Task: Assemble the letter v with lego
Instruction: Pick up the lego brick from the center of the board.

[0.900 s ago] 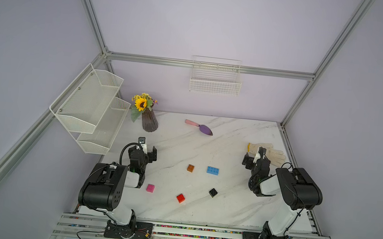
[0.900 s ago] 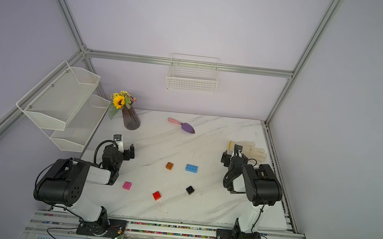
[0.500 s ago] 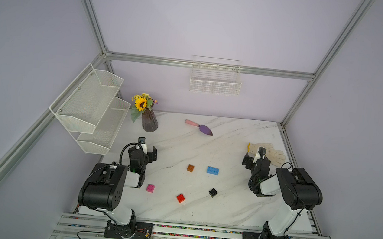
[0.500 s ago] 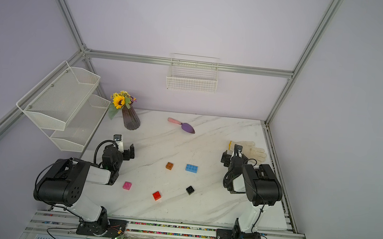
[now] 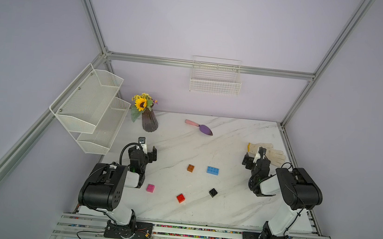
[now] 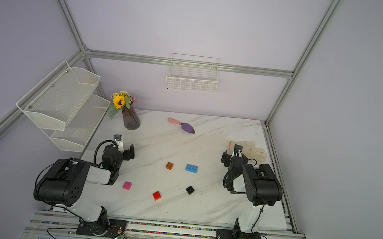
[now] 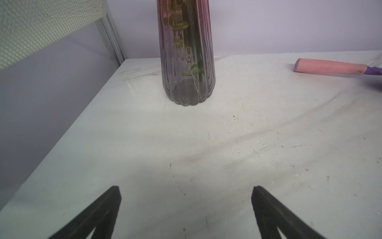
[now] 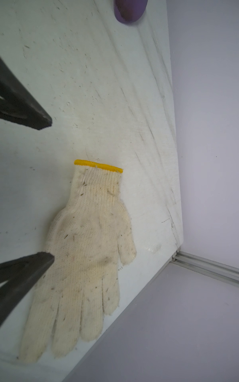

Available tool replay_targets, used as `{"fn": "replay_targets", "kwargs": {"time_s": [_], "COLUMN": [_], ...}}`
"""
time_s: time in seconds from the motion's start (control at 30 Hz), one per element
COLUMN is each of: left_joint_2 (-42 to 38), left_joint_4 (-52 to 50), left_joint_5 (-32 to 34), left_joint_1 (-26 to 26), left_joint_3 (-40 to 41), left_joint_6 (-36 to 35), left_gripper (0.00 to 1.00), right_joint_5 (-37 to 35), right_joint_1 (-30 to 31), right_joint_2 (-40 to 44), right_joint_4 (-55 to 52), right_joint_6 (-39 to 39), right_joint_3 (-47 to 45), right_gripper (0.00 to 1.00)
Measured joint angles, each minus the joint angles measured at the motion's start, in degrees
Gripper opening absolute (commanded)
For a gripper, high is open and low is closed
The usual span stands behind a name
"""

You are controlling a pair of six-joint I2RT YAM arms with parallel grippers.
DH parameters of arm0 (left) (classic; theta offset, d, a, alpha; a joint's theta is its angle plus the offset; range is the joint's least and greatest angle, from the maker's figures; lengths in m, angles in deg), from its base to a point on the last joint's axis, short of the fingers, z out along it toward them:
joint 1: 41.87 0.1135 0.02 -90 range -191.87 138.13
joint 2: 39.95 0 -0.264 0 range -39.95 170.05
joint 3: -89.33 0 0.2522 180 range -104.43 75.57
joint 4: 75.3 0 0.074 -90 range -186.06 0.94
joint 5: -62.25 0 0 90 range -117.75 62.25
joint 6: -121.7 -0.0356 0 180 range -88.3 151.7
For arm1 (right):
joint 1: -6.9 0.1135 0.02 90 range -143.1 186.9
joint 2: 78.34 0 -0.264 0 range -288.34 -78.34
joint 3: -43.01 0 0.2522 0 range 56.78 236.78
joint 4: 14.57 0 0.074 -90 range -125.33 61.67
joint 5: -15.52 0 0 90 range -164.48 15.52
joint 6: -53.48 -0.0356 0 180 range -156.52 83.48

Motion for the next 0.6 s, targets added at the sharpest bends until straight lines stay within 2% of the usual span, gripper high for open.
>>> {"fn": "replay_targets", "kwargs": {"time_s": [0.23,0.4,0.5,0.6], "left_joint_2": [0.00,-0.57,-2.89,-4.24], "left_joint_4": [-0.02,-2.75,-9.97,-21.79], "left_joint_5": [0.00,-0.04,-1.14,-5.73], "left_joint_1": [0.07,0.04,-0.39,-1.40], "left_joint_3": [0.00,-1.11,-4.50,-13.42], "left_joint_6": [-0.02,-0.11,-1.16,-3.74], "left_gripper": [1.00,1.00,1.00,1.00], "right_joint_5": [-5.66,-6.82,-6.64,-9.14], "right_joint_1": [0.55,0.66,0.68,2.03], "right_joint_2": [0.00,0.07,0.76,2.23], "right_joint_4": [0.22,0.85,6.47,11.34], "right_joint_6": [-0.81,-0.87,-0.74,-0.20], "right_joint_3": [0.00,-0.39,-4.37,-9.31], "right_gripper": [0.97,0.97,0.97,0.97]}}
